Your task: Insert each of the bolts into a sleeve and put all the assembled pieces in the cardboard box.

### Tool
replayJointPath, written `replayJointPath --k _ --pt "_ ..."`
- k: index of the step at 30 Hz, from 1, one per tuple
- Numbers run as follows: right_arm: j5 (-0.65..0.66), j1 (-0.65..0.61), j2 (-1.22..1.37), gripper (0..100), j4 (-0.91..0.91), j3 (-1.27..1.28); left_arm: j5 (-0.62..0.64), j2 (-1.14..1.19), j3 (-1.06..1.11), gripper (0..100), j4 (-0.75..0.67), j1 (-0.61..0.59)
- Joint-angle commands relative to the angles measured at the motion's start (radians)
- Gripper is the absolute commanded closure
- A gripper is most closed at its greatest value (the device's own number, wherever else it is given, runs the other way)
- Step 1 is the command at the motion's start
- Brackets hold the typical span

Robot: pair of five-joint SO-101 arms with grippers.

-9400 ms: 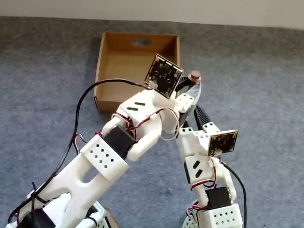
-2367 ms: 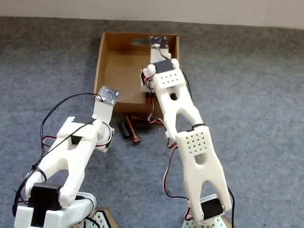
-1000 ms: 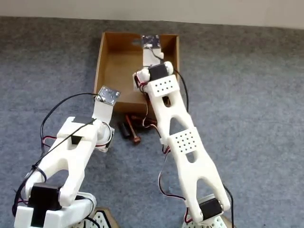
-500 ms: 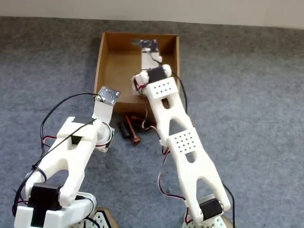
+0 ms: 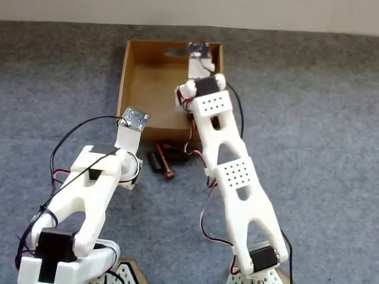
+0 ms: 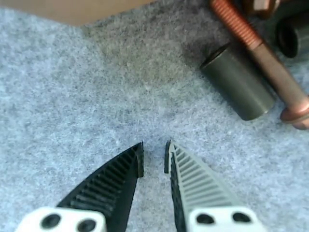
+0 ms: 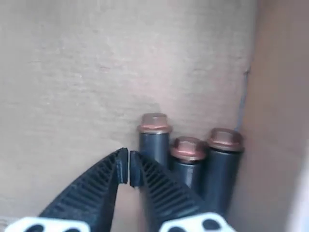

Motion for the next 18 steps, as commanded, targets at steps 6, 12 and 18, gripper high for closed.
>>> replayJointPath --k 6,12,18 --pt "-0.002 0.025 -0.289 98.1 0.124 -0.102 -0.008 0.004 -0.016 90 -0.015 0.007" --pt "-0.003 0.025 -0.364 98.1 0.177 -0.101 -0.008 0.004 -0.016 90 -0.015 0.007" --pt "-0.005 0.002 -0.473 98.1 0.180 -0.099 -0.008 0.004 -0.018 90 -0.017 0.008"
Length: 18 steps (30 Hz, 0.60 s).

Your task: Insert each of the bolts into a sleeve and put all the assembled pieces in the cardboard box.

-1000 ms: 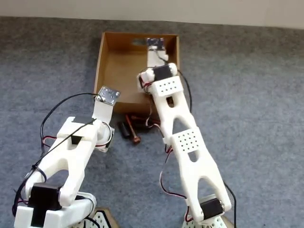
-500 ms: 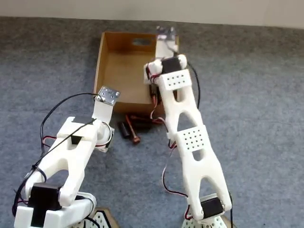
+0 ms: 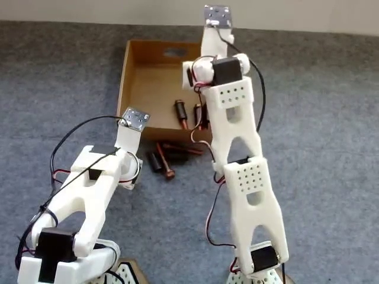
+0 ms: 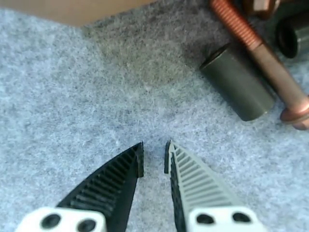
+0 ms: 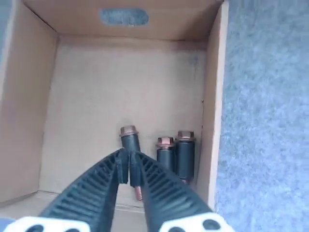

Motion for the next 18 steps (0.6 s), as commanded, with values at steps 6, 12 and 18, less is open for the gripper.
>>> replayJointPath --k 6,12,18 --pt "-0.005 -0.027 -0.352 98.1 0.018 0.041 -0.008 0.004 -0.018 90 -0.012 0.008" --pt "-0.002 -0.047 -0.782 98.1 0.012 0.685 -0.008 0.004 -0.018 90 -0.012 0.008" --pt "0.064 -0.147 -1.127 98.1 -0.143 1.386 -0.008 0.004 -0.018 90 -0.012 0.010"
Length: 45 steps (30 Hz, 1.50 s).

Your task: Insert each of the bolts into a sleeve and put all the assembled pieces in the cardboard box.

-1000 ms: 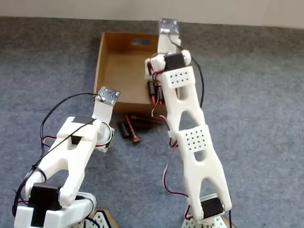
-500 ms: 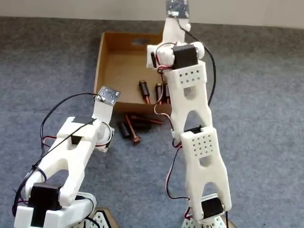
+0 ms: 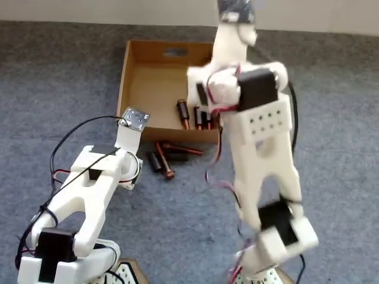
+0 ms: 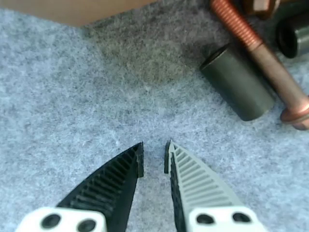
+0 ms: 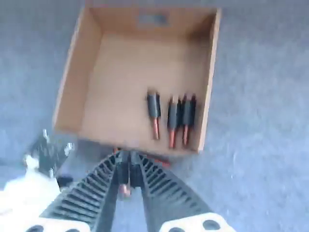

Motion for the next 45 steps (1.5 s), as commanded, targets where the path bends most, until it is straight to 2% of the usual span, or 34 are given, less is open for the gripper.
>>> replayJointPath --k 1,5,10,18,23,31,33,38,45 --pt "0.060 -0.073 -0.231 98.1 -0.150 0.469 -0.008 0.004 -0.018 90 -0.012 0.008" --pt "0.094 -0.127 -0.418 97.9 -0.386 0.868 -0.008 0.004 -0.018 90 -0.012 0.007" --pt "0.287 -0.157 -0.501 88.9 -0.590 1.188 -0.008 0.004 -0.018 90 -0.012 0.007" --pt "0.583 -0.173 -0.492 79.8 -0.728 1.328 -0.008 0.004 -0.018 90 -0.012 0.007" --pt "0.723 -0.173 -0.355 79.7 -0.811 1.345 -0.008 0.004 -0.018 90 -0.012 0.007" --pt "0.746 -0.173 -0.170 79.7 -0.831 1.213 -0.008 0.004 -0.018 90 -0.012 0.001" --pt "0.746 -0.173 -0.143 79.7 -0.831 1.194 0.002 0.002 -0.019 90 -0.012 -0.042" --pt "0.743 -0.174 -0.114 79.7 -0.831 1.176 0.215 0.002 -0.024 90 -0.074 -0.216" --pt "0.747 -0.239 -0.110 79.7 -0.834 1.178 0.382 0.002 -0.028 90 -0.092 -0.291"
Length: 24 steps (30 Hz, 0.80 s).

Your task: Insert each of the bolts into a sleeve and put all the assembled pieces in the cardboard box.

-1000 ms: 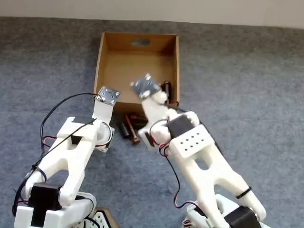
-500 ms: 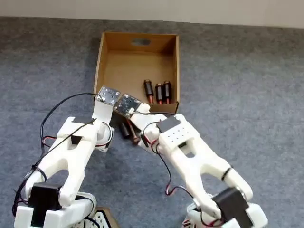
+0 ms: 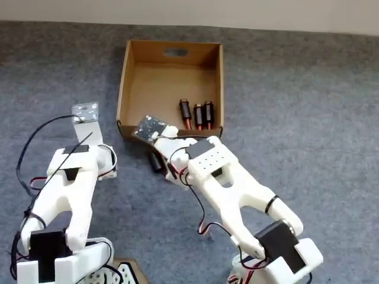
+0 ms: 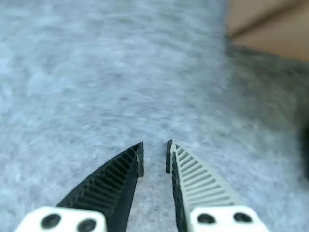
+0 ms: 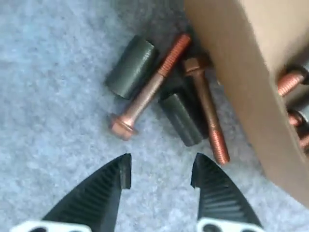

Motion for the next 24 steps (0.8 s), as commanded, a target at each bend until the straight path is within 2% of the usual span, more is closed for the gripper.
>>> replayJointPath --k 1,4,8,15,24 --pt "0.018 -0.038 -0.005 79.7 -0.028 -0.044 0.094 0.001 -0.038 90 -0.017 -0.071" --pt "0.018 -0.038 -0.004 79.7 -0.084 -0.042 0.210 0.008 -0.048 90 -0.017 -0.154" --pt "0.043 -0.033 0.019 79.7 -0.099 -0.061 0.347 0.012 -0.038 90 -0.064 -0.170" --pt "0.135 0.007 0.136 79.7 -0.099 -0.127 0.351 0.010 -0.015 90 -0.101 -0.168" --pt "0.141 0.047 0.220 79.7 -0.096 -0.199 0.351 0.010 -0.015 90 -0.101 -0.168"
